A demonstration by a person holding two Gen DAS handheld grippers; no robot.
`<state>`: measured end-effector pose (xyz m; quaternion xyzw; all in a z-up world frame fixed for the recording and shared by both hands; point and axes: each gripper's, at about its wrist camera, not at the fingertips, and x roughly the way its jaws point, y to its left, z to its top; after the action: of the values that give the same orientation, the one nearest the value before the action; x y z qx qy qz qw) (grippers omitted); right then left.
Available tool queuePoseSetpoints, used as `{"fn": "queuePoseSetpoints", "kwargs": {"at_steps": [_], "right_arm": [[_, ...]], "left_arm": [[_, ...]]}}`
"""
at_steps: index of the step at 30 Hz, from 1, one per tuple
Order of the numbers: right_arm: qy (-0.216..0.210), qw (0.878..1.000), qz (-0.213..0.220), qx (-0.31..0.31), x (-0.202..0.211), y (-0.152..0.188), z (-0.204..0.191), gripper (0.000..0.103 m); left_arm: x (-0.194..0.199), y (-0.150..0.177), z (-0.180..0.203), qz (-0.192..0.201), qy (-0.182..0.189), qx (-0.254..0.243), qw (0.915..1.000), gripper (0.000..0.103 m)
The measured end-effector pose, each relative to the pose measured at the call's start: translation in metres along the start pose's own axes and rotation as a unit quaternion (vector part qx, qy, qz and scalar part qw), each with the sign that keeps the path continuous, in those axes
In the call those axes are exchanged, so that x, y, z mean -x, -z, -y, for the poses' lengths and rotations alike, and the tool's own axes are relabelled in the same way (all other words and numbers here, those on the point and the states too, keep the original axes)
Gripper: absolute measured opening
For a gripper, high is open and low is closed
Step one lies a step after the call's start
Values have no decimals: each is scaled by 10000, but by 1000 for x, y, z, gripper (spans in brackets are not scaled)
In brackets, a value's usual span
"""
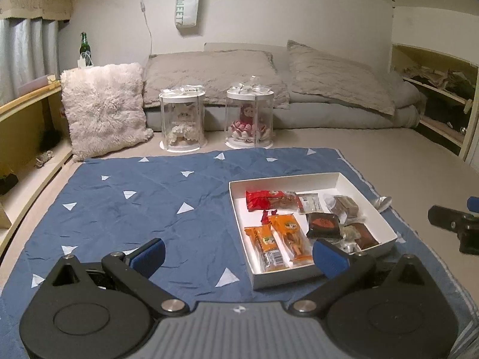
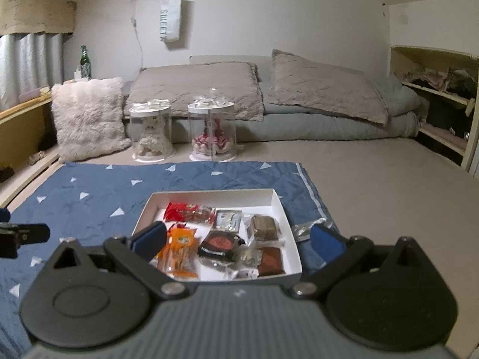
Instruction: Organize snacks
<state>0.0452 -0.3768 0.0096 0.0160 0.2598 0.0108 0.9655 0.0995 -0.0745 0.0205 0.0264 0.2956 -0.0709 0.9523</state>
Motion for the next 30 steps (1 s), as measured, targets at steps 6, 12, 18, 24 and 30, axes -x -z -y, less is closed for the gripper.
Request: {"fn": "queuePoseSetpoints", "kwargs": {"at_steps": [6,12,18,24,30], "right_arm": [[-56,9998,-105,134,14,21,-7,103],[-40,9998,-139,102,23,34,-9,103],[-59,10000,-50,58,31,40,-5,103],[-68,9999,-38,121,34,46,-7,103],[-62,9997,-48,242,31,47,-9,103]], "left_arm": [[12,14,3,175,-49,-127,9998,103],[20,31,7,152,-4,-308,9994,103],[23,42,4,120,-65,-345,9993,103],[28,47,-1,170,-100,-314,9993,103],[32,50,-5,207,-101,-242,9994,103]]}}
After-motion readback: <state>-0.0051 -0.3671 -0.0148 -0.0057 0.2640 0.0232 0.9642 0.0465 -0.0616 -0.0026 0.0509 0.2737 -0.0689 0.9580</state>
